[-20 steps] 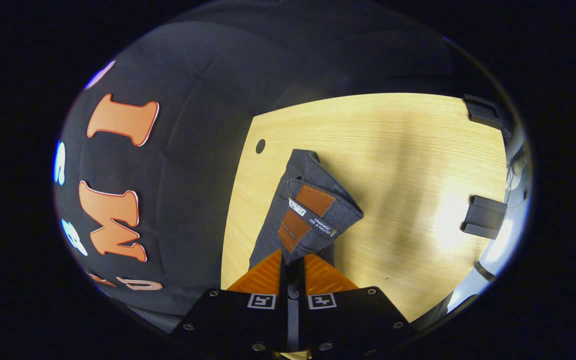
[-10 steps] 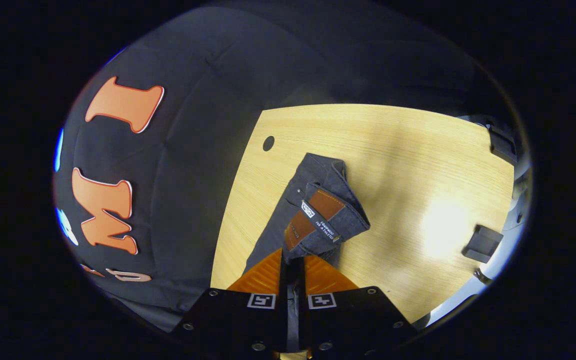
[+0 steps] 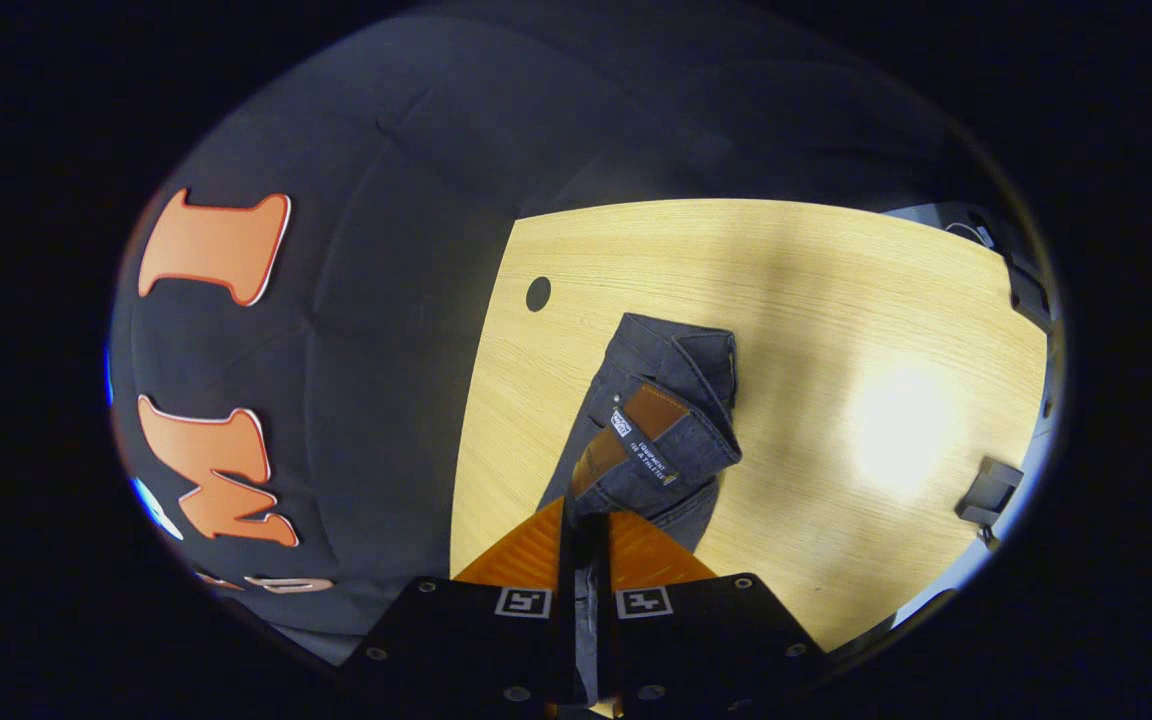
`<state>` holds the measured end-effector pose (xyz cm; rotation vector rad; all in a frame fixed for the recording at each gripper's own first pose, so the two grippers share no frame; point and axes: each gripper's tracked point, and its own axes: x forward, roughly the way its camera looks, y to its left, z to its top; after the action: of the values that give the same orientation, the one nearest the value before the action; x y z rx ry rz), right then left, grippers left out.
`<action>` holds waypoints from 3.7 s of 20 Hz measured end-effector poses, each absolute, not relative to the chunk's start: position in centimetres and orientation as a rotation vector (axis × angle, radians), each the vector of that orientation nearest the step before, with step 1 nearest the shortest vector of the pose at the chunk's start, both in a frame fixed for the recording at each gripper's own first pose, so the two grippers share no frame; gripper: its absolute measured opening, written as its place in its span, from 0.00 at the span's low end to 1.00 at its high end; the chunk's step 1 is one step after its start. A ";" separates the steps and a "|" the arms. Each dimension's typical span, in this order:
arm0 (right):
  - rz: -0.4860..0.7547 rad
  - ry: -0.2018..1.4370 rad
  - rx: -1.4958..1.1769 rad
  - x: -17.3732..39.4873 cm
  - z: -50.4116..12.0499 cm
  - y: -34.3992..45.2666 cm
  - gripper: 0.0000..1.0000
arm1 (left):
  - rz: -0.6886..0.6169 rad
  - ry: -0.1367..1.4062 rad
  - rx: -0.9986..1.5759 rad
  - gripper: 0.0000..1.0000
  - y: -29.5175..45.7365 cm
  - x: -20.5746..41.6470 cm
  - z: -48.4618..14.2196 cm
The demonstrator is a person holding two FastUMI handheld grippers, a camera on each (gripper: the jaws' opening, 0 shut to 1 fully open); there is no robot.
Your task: Grasp the waist and the cuffs of the jeans and fold them to make the two legs overlap; first hold the waist and fold one-third of the jeans toward the cuffs, then hold the cuffs and fold the remaining one-third in the same direction to finish folding.
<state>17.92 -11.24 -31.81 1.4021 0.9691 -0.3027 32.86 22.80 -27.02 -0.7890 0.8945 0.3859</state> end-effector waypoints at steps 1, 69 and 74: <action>-0.309 0.978 1.396 18.6 -32.3 -11.4 0.09 | 0.387 0.896 -0.779 0.01 23.0 33.9 -27.2; -0.379 0.914 0.766 21.1 -45.8 -10.8 0.27 | -0.104 0.178 -0.040 0.97 -2.1 21.7 6.4; -0.380 0.794 0.701 21.3 -41.1 -10.7 0.26 | -0.164 0.181 -0.064 0.96 -4.2 22.1 6.2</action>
<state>21.33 -10.73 -41.05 0.7012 0.7943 -0.3796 22.12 -4.15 6.23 -0.0645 0.1810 -0.1638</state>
